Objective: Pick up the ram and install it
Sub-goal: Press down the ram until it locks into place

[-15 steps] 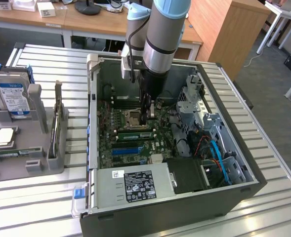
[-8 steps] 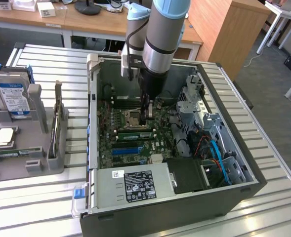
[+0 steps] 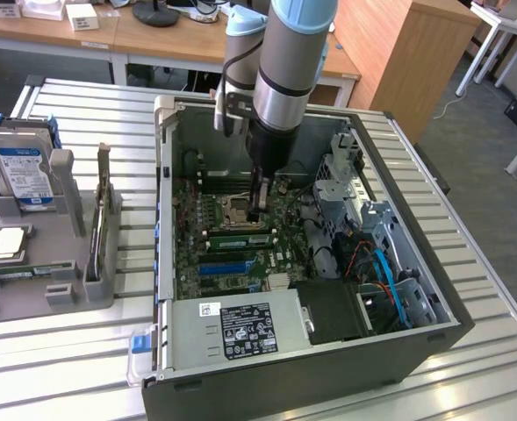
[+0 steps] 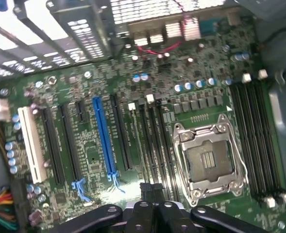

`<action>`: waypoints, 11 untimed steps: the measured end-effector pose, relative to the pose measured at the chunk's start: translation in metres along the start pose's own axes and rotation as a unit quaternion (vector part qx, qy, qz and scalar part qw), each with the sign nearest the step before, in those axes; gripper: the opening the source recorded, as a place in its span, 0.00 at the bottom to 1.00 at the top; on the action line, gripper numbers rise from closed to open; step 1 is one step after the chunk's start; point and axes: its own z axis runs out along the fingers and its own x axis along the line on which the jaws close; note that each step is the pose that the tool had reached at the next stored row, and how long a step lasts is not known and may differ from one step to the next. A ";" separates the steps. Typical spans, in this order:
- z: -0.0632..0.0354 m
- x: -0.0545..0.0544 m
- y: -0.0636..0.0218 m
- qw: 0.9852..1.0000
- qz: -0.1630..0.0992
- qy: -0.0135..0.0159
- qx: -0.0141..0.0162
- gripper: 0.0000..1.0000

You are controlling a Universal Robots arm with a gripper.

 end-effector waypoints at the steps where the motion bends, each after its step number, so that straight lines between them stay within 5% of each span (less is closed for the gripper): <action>1: 0.0000 0.000 0.0000 1.000 0.009 0.000 0.000 0.11; 6: 0.0001 0.000 0.0000 0.999 0.054 -0.001 0.002 0.11; 11: 0.0002 0.000 0.0000 0.995 0.099 -0.002 0.003 0.11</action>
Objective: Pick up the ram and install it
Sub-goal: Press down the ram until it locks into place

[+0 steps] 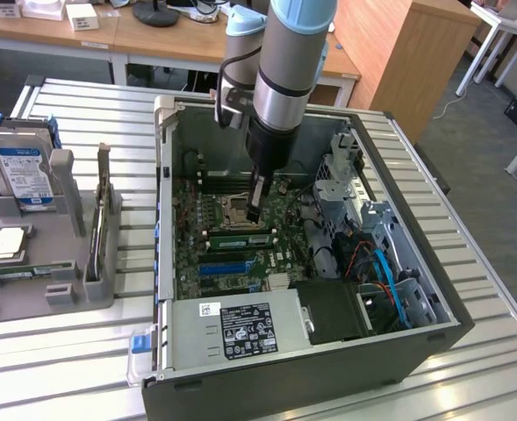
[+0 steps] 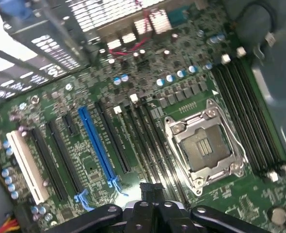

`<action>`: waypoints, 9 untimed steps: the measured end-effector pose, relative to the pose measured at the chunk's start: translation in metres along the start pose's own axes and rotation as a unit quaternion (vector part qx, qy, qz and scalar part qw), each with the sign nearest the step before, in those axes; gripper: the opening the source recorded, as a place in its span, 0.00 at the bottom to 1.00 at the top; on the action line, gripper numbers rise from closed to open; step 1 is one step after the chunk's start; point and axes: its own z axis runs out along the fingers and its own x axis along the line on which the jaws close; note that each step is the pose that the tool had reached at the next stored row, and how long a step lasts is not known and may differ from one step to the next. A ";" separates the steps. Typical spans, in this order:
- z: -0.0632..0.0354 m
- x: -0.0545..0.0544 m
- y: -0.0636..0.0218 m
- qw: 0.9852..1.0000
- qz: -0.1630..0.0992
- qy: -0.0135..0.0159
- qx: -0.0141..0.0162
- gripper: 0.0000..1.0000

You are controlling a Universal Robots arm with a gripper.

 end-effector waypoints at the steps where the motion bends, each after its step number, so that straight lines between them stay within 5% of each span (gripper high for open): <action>1: 0.0000 0.000 0.0000 1.000 0.009 0.000 0.000 0.11; 9: 0.0002 0.000 0.0000 0.997 0.082 -0.002 0.003 0.11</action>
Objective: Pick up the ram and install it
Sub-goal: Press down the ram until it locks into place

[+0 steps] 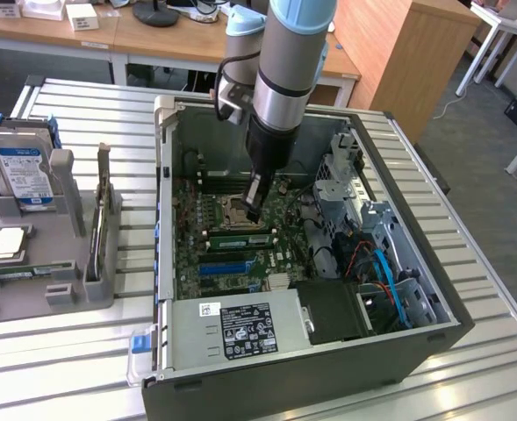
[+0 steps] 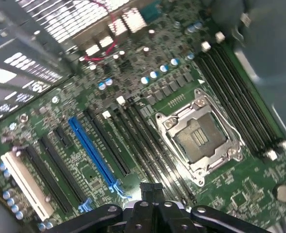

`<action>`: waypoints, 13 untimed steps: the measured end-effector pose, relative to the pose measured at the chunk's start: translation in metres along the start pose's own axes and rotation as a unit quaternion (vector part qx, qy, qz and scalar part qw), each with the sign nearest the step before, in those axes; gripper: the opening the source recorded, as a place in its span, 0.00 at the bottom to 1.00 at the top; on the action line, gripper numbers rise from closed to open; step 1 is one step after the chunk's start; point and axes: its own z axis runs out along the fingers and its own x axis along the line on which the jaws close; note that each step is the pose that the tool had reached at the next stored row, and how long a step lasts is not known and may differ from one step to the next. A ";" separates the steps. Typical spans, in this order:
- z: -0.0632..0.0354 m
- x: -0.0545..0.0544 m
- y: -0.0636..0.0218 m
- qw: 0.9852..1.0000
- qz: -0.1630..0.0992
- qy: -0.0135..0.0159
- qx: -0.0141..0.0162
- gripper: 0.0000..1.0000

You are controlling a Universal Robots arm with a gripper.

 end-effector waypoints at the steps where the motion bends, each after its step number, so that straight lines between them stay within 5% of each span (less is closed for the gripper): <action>1: 0.0000 0.000 0.0000 1.000 0.009 0.000 0.000 0.11; 7: 0.0004 0.000 0.0000 0.998 0.063 -0.001 0.002 0.11; 13: 0.0008 0.000 0.0000 0.993 0.116 -0.002 0.004 0.11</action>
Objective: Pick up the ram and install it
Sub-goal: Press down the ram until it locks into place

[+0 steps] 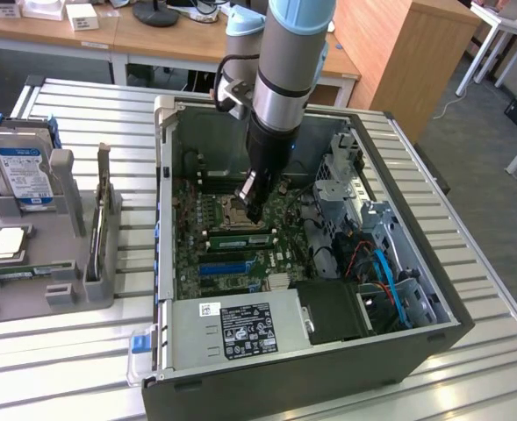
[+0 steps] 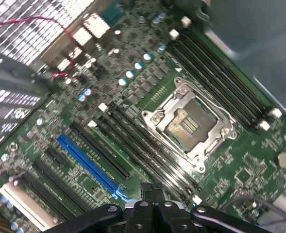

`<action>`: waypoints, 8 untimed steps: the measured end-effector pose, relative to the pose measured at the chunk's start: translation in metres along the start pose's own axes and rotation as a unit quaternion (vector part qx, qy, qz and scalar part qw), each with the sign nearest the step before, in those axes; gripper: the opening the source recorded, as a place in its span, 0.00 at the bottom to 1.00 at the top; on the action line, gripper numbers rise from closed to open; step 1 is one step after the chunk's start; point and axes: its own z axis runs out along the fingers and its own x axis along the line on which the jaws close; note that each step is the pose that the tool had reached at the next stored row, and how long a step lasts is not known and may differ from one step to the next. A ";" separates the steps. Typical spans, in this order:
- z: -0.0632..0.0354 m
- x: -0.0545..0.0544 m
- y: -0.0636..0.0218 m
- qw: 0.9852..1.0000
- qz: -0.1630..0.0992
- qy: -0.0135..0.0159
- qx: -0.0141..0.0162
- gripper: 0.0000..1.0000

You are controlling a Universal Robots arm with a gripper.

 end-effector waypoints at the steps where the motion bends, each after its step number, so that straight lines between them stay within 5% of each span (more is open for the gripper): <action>1: 0.0001 0.000 0.0000 1.000 0.009 0.000 0.000 0.11; 8: 0.0007 0.000 0.0000 0.997 0.071 -0.001 0.002 0.11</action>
